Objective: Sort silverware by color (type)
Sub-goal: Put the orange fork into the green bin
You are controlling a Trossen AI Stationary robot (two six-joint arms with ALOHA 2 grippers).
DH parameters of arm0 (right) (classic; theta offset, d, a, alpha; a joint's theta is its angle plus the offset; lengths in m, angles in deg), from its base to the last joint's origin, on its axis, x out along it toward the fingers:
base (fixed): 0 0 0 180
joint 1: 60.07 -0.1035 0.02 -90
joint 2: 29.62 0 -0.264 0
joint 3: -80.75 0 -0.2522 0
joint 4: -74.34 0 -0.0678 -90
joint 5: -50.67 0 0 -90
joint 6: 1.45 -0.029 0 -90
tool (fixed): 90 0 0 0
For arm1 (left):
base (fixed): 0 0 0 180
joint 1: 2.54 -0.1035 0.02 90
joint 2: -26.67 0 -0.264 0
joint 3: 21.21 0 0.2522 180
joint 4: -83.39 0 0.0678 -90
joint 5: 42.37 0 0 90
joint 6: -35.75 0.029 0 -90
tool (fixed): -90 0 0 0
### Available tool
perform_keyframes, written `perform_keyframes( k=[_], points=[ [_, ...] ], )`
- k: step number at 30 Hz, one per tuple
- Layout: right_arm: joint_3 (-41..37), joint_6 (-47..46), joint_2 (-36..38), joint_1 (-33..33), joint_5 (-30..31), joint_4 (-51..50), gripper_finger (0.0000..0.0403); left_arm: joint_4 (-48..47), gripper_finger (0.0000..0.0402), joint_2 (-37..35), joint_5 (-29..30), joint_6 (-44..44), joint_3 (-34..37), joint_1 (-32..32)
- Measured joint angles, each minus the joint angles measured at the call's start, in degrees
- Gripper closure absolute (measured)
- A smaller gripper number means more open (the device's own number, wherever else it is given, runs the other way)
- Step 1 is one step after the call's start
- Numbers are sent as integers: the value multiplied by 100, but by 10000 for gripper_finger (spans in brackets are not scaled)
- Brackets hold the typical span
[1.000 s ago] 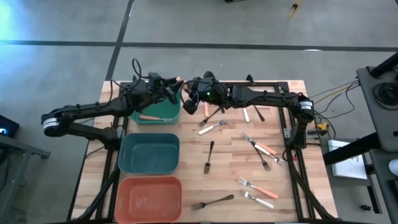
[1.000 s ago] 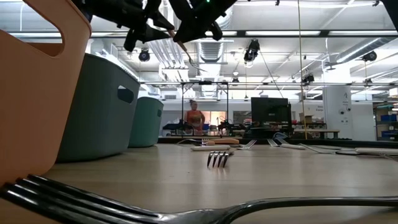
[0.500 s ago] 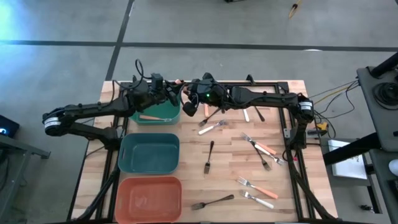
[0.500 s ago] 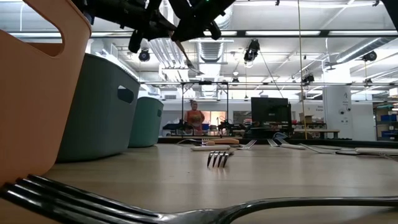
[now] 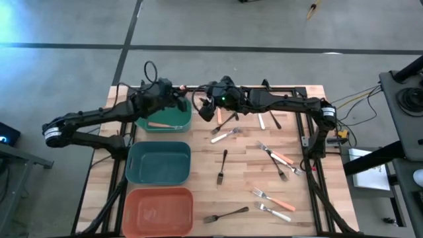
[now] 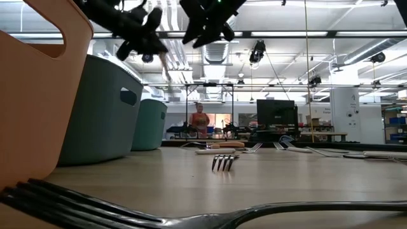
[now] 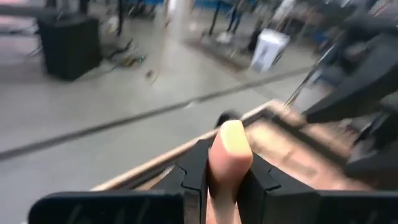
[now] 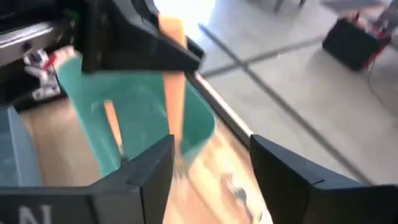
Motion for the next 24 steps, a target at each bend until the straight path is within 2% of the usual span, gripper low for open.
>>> perform_keyframes(
  k=[6, 10, 14, 16, 21, 24],
  points=[
    [0, -827, 147, 304, 69, -1781, 205, -1406, 369, -551, 200, -23, 0, -30],
    [-4, -1316, 136, 494, 230, -2681, 219, -1374, 369, -1053, 320, 22, 0, -37],
    [-4, -1352, 136, 577, 273, -2814, 230, -1275, 369, -1486, 323, 99, 0, -37],
    [-4, -1308, 136, 610, 276, -2824, 235, -1581, 369, -1695, 608, 269, -9, -37],
    [-27, -1280, 130, 792, 278, -3119, 243, -3164, 369, -1966, 1671, 423, -9, -40],
    [-126, -1280, 130, 979, 284, -3291, 246, -3830, 369, -1884, 1900, 417, -6, -40]
  ],
)
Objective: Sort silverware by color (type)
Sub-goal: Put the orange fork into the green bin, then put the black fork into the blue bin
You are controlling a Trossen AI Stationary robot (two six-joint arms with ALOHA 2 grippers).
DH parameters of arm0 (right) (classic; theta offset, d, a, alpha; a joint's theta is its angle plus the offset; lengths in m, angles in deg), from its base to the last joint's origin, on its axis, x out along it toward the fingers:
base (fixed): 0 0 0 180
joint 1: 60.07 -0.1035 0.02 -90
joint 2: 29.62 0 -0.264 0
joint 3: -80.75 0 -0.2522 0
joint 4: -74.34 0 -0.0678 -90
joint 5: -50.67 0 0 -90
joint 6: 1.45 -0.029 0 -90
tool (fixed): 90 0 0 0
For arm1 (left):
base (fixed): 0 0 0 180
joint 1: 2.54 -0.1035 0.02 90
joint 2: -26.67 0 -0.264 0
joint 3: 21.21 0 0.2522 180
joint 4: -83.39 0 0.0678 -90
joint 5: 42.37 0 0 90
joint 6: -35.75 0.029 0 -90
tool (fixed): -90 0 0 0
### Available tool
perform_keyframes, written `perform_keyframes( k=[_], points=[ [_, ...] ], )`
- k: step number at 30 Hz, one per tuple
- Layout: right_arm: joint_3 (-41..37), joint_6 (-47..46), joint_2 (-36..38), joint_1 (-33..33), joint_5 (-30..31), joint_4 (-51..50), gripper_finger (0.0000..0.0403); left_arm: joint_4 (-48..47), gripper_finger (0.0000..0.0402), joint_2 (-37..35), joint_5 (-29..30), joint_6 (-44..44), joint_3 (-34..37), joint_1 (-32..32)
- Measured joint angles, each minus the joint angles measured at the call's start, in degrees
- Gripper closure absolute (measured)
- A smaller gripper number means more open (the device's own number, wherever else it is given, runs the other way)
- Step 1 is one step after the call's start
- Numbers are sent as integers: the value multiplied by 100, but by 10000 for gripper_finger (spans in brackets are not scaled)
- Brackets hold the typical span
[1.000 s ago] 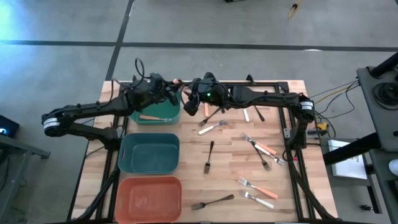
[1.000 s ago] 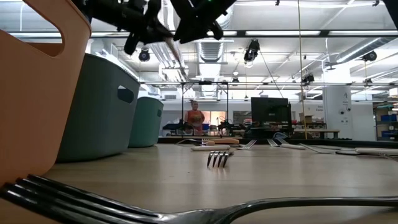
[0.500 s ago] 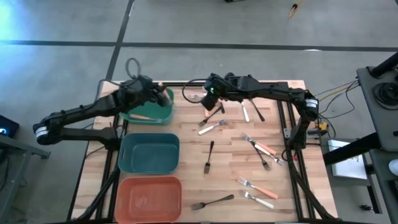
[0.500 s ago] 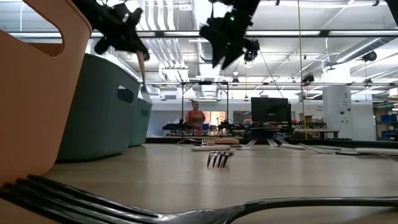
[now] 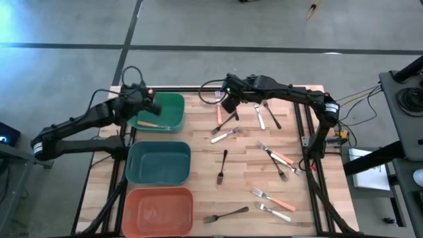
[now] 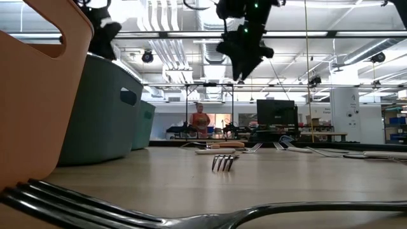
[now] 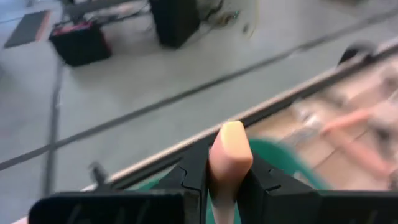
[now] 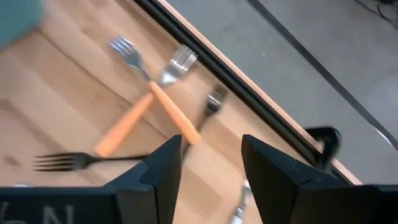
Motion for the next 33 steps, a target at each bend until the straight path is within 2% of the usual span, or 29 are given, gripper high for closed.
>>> perform_keyframes(
  k=[7, 12, 17, 23, 29, 33],
  points=[
    [-548, -56, -7, 562, -1, -528, 246, -722, 367, 699, 636, 9, 49, 0],
    [-1190, -289, -7, 993, -5, -755, 251, -732, 342, 1278, 655, 33, 63, 2],
    [-2021, -338, -7, 1350, -164, -746, 252, -715, 344, 1662, 547, -76, -6, 2],
    [-2968, -310, 23, 1740, -820, -367, 257, -597, 344, 1566, 128, -141, -505, 11],
    [-3525, -298, 26, 2024, -1244, 241, 258, -558, 344, 1259, -453, 54, -1193, 11],
    [-3708, -295, 26, 2101, -1276, 476, 262, -973, 343, 1165, -400, 158, -1314, 11]
  ],
)
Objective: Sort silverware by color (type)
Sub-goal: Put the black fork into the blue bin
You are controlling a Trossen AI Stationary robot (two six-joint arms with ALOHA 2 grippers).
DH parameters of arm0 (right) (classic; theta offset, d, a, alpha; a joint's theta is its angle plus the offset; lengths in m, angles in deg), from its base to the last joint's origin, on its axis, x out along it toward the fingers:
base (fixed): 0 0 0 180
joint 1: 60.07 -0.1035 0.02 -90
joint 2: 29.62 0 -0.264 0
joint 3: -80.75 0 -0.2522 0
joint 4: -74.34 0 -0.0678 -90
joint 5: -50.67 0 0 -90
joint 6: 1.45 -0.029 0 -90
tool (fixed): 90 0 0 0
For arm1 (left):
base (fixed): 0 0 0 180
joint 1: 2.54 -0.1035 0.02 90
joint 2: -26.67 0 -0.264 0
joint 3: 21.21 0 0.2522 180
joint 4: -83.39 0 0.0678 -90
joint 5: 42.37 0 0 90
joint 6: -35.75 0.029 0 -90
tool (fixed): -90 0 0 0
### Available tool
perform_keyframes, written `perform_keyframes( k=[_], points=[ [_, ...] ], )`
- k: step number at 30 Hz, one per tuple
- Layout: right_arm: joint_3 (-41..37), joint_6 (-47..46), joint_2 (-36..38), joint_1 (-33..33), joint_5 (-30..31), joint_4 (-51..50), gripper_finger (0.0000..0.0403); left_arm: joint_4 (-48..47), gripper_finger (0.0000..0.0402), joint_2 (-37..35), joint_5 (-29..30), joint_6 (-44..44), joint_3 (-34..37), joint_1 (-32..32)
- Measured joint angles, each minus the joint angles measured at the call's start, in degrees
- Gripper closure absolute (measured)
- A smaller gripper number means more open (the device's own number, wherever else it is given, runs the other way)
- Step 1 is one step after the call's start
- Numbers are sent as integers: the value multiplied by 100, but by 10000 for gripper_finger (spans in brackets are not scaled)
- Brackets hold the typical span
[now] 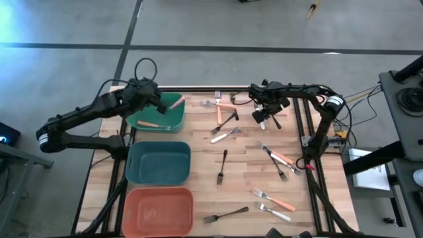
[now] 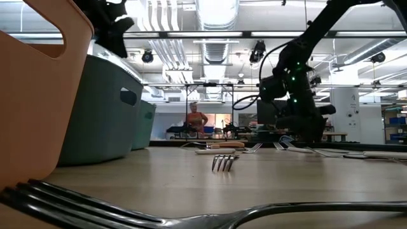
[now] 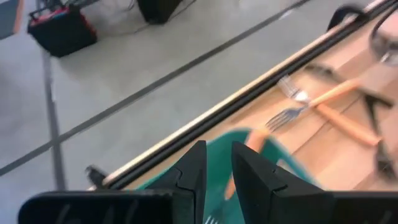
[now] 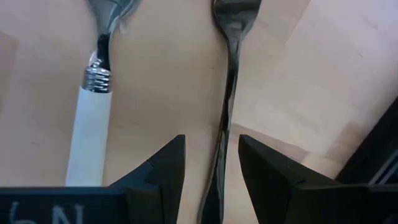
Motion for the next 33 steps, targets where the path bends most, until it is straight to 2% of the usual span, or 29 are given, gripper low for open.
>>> perform_keyframes(
  k=[4, 8, 19, 26, 31, 33],
  points=[
    [-74, 84, 2, 46, 10, 144, 264, -688, 343, -47, 304, -227, 102, 0],
    [-169, 208, 5, 130, -15, 445, 264, -1034, 343, -78, 321, -670, 234, 0],
    [-466, 304, 31, 413, -365, 878, 272, -823, 342, -245, 293, -857, 267, 0],
    [-759, 444, 17, 624, -959, 1290, 323, -711, 342, -349, 291, -857, 267, 0],
    [-854, 424, 11, 686, -1047, 1401, 382, -610, 342, -362, 282, -857, 267, 0],
    [-856, 374, 9, 686, -1047, 1401, 388, -576, 342, -364, 279, -858, 267, 0]
  ],
)
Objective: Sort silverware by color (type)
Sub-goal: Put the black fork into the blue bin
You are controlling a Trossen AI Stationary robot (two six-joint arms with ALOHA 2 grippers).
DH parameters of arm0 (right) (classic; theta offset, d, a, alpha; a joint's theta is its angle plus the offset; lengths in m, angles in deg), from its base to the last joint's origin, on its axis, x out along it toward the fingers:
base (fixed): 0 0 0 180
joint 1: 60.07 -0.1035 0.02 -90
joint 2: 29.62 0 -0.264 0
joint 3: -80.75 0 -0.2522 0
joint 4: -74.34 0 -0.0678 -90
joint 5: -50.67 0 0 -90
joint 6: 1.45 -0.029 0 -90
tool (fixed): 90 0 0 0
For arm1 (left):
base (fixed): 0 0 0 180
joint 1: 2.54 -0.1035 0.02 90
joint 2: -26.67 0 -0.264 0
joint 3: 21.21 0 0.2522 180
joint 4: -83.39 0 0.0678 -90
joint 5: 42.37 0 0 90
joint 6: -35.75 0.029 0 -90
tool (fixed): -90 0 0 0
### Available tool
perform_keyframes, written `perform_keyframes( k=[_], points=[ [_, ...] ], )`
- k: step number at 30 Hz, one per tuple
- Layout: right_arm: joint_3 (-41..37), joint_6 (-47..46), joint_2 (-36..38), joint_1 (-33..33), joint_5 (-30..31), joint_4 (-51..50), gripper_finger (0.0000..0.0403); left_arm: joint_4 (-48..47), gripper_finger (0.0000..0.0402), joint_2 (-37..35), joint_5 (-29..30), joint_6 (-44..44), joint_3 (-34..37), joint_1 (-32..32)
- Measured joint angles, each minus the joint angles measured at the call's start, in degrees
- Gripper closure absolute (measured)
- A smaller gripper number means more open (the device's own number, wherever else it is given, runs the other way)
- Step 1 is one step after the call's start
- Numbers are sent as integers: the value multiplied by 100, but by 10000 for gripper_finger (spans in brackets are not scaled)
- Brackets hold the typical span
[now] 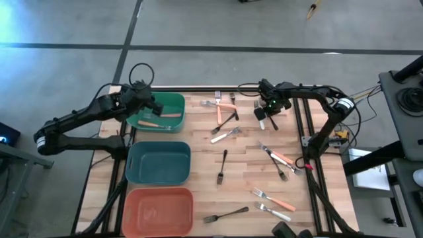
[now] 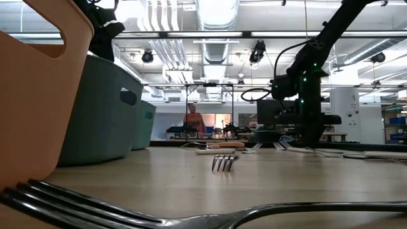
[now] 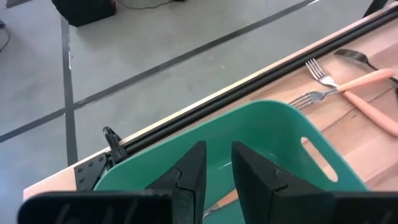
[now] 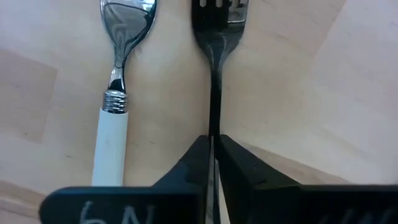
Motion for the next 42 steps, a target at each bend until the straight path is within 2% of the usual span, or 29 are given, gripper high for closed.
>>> perform_keyframes(
  k=[6, 12, 17, 24, 29, 34, 37, 42],
  points=[
    [97, -54, 153, 0, 2, -126, 391, 266, 342, -61, -128, 38, 1, 0],
    [235, -78, 807, 2, 35, -116, 393, 1137, 342, -293, -771, 235, 58, 2],
    [260, -126, 1340, 6, -15, -183, 393, 2289, 342, -557, -1846, 302, 406, 0],
    [259, -181, 2089, -88, -537, -135, 393, 4117, 342, -698, -3605, 73, 1211, 2],
    [264, -378, 2704, -319, -1290, 405, 394, 5509, 342, -434, -3903, -540, 1993, 0],
    [327, -676, 3194, -698, -1594, 1080, 394, 7185, 342, 81, -4183, -1131, 2510, 0],
    [403, -736, 3334, -982, -1612, 1337, 394, 7738, 342, 441, -4454, -1236, 2472, 2],
    [637, -774, 3389, -1457, -1607, 1661, 394, 7761, 342, 1086, -4623, -1200, 2026, 0]
  ],
)
